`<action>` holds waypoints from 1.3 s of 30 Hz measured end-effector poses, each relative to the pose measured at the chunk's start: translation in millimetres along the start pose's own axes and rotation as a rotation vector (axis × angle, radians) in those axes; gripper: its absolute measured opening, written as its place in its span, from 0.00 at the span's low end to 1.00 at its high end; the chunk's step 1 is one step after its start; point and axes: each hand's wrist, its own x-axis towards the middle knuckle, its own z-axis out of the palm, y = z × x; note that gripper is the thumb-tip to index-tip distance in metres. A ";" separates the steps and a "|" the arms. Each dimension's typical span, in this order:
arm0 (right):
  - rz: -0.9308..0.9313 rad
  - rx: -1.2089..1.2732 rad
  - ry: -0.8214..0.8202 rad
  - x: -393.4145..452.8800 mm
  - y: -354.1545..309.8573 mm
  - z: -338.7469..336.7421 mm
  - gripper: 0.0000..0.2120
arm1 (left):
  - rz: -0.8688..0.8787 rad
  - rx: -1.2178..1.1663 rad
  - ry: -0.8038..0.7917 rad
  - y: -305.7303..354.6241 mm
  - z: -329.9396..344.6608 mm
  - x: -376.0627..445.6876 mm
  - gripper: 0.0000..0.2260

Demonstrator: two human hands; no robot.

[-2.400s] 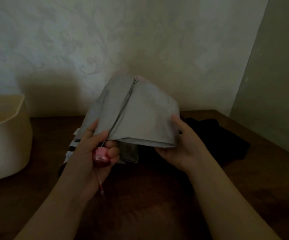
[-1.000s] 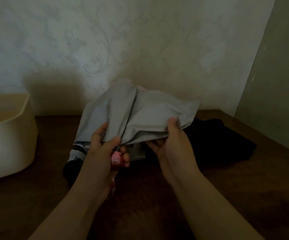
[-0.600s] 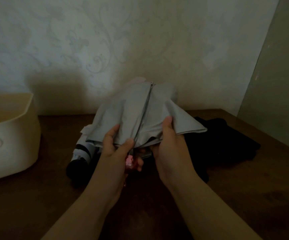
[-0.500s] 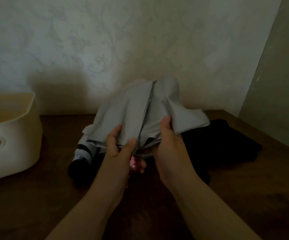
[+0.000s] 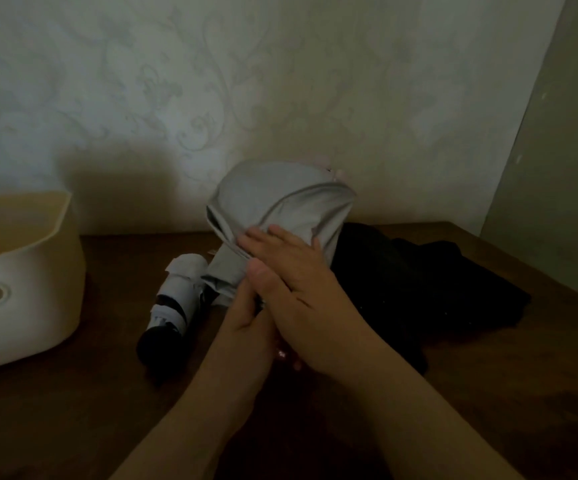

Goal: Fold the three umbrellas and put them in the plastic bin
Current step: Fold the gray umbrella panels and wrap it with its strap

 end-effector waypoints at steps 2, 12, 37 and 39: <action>0.004 0.021 0.101 -2.5 1.8 2.5 0.30 | -0.020 0.002 0.011 3.9 0.9 -0.2 0.12; 0.618 1.305 0.478 -6.5 0.2 -3.6 0.11 | 0.013 -0.196 0.167 10.2 -10.6 5.5 0.18; 0.627 1.007 0.457 -9.1 5.9 8.3 0.26 | -0.222 -0.147 0.165 10.1 -3.8 14.3 0.17; 0.587 0.887 0.500 -9.0 6.5 7.9 0.32 | -0.097 0.058 0.259 7.2 -2.0 11.5 0.16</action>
